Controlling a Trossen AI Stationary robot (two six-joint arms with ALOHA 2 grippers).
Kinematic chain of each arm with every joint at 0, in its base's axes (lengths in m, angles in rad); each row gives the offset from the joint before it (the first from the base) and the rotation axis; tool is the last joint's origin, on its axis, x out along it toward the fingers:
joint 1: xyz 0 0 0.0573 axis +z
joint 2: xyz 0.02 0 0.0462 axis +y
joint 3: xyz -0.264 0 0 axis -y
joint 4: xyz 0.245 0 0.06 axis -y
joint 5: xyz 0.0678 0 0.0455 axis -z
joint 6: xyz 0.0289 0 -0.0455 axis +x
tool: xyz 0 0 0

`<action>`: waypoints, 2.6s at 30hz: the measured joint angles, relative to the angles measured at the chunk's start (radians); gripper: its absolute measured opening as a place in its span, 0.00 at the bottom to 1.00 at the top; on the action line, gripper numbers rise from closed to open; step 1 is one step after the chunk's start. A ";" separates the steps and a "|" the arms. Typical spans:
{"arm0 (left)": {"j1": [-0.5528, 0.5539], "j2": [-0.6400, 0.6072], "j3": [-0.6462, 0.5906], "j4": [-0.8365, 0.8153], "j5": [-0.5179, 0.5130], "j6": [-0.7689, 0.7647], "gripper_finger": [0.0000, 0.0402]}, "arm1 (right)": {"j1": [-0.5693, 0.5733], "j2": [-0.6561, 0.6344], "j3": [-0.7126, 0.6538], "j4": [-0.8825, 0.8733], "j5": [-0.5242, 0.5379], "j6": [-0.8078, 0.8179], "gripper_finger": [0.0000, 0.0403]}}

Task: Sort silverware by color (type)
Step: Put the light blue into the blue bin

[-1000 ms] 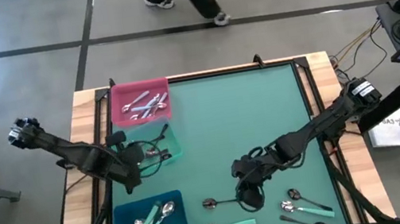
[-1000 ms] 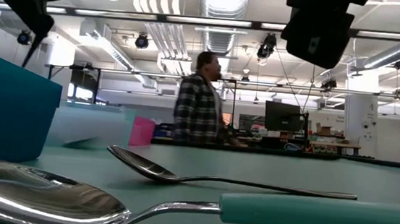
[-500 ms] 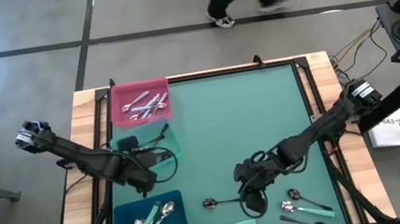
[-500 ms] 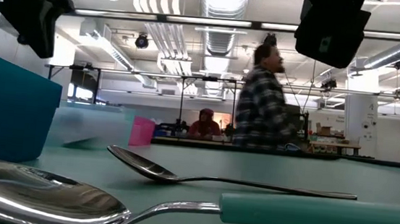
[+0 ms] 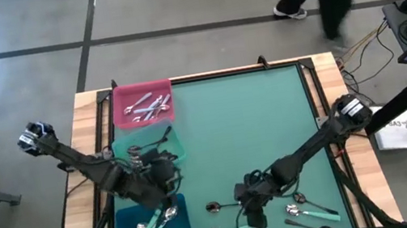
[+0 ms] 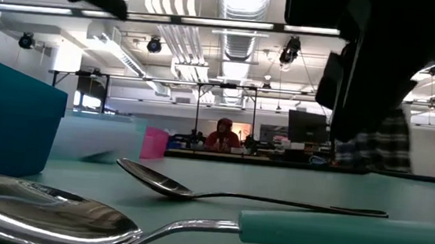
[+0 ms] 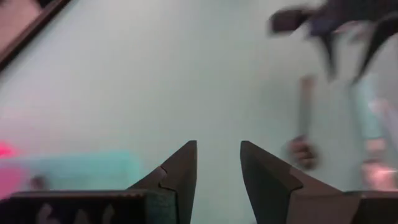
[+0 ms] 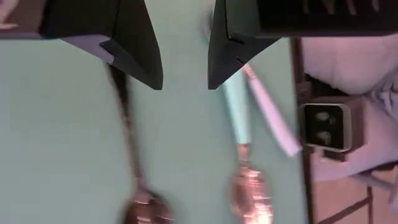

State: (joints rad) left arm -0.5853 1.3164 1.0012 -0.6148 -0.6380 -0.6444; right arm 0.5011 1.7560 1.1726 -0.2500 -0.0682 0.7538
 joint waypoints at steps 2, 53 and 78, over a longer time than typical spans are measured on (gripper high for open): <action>-0.043 -0.001 0.000 0.078 0.000 0.008 0.27 | 0.020 0.027 0.038 0.004 0.004 -0.031 0.30; -0.342 0.007 -0.007 0.229 -0.056 -0.053 0.27 | 0.039 0.367 0.619 -0.526 0.289 -0.258 0.09; -0.365 0.185 -0.101 0.401 -0.587 -0.098 0.27 | 0.000 0.329 0.720 0.220 0.947 -0.863 0.09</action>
State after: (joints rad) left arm -0.9504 1.5016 0.9001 -0.2135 -1.2246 -0.7422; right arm 0.5011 2.0850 1.8927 -0.0303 0.8792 -0.1088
